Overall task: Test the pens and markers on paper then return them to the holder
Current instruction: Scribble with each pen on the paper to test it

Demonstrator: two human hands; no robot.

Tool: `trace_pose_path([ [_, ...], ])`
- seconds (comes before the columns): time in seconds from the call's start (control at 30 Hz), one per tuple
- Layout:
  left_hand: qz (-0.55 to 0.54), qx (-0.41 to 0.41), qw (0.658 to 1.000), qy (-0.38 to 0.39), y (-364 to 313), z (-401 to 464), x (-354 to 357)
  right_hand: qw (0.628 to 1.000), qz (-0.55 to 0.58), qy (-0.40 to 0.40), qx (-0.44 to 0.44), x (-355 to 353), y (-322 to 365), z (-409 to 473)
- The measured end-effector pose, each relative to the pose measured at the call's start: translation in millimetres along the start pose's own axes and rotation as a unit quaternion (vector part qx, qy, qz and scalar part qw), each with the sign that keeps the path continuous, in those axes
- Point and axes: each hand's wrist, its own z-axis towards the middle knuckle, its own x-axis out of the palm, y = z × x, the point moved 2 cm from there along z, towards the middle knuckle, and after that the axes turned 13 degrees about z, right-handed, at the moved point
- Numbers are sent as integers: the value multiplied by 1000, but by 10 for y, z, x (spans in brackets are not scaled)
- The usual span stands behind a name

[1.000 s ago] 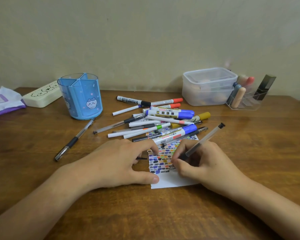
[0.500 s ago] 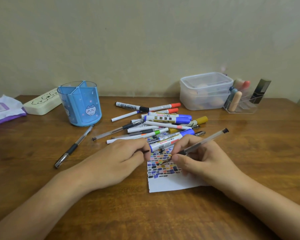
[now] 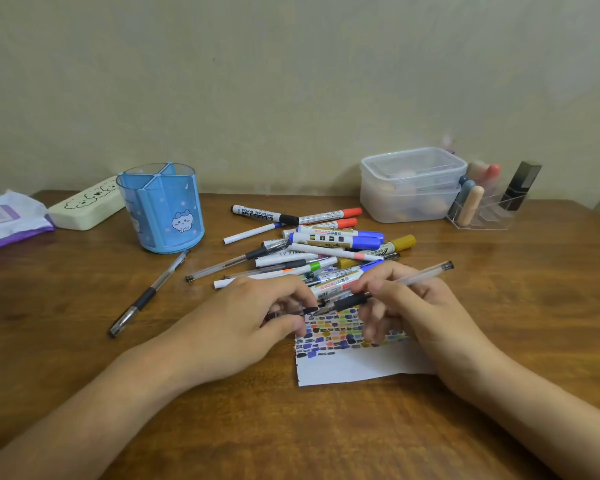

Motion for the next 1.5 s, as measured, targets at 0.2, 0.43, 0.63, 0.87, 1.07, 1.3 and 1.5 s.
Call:
trace_pose_path([
  [0.2, -2, 9, 1000, 3, -49, -13, -3, 1000, 15, -8, 12, 14, 10, -2],
  [0.43, -14, 16, 1000, 4, -74, -16, 11, 999, -27, 23, 7, 26, 18, -28],
  [0.63, -20, 56, 998, -3, -103, -32, 55, 999, -27, 35, 29, 27, 17, -34],
  [0.87, 41, 81, 995, -44, -93, -32, 78, 997, -40, 66, 31, 70, 28, -61],
  [1.07, 64, 40, 996, -53, 58, 4, 15, 997, -72, 18, 2, 28, 48, -37],
  [1.3, 92, 43, 993, -56, 51, -12, 14, 986, -162, 10, -45, 0, 42, -66],
  [1.5, 112, 60, 986, -109, 33, -20, 15, 984, -170, 16, -52, 28, 66, -88],
])
